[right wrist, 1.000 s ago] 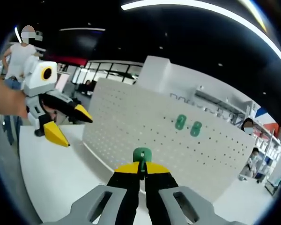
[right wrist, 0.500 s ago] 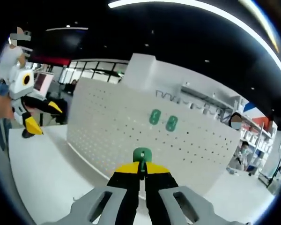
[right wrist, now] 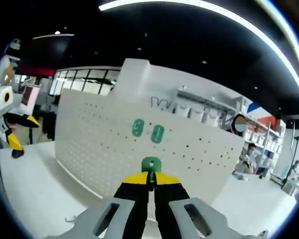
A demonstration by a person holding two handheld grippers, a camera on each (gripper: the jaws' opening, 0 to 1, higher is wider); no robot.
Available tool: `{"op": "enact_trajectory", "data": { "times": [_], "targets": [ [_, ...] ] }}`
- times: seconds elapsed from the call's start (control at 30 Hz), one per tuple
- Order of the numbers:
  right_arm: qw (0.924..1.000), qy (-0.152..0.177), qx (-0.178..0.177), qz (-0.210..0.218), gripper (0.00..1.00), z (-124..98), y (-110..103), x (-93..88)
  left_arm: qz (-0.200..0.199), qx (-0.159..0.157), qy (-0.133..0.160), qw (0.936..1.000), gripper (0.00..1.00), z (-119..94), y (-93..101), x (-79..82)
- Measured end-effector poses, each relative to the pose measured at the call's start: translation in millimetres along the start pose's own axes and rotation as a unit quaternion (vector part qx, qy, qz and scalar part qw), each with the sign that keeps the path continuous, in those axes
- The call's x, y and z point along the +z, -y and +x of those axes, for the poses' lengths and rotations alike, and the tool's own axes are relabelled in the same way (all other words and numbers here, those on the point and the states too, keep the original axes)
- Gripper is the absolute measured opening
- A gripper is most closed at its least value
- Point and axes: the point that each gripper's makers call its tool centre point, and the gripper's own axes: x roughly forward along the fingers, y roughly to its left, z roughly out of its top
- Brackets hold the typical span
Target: Insert the hook assembly into the mounting plate slot until the hook locks in place.
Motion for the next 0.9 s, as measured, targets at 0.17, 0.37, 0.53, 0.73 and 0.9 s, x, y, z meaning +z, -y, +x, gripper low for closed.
{"op": "enact_trajectory", "data": {
  "times": [0.17, 0.37, 0.53, 0.73, 0.9],
  "targets": [
    [0.9997, 0.008, -0.018, 0.011, 0.01, 14, 15, 9.3, -0.003, 0.010, 0.000, 0.9999, 0.59, -6, -4.9, -0.2],
    [0.9993, 0.017, -0.026, 0.021, 0.01, 27, 23, 18.1, -0.002, 0.017, -0.002, 0.9999, 0.59, -11, -9.3, -0.7],
    [0.9991, 0.016, -0.030, 0.027, 0.01, 36, 28, 19.0, -0.002, 0.021, -0.004, 0.9998, 0.59, -14, -11.3, -1.4],
    [0.9988, 0.017, -0.032, 0.033, 0.01, 48, 34, 19.6, -0.001, 0.026, -0.006, 0.9997, 0.59, -18, -13.2, -1.1],
    [0.9988, 0.019, -0.032, 0.032, 0.01, 57, 34, 21.5, -0.001, 0.028, -0.009, 0.9996, 0.58, -20, -15.5, -3.1]
  ]
}}
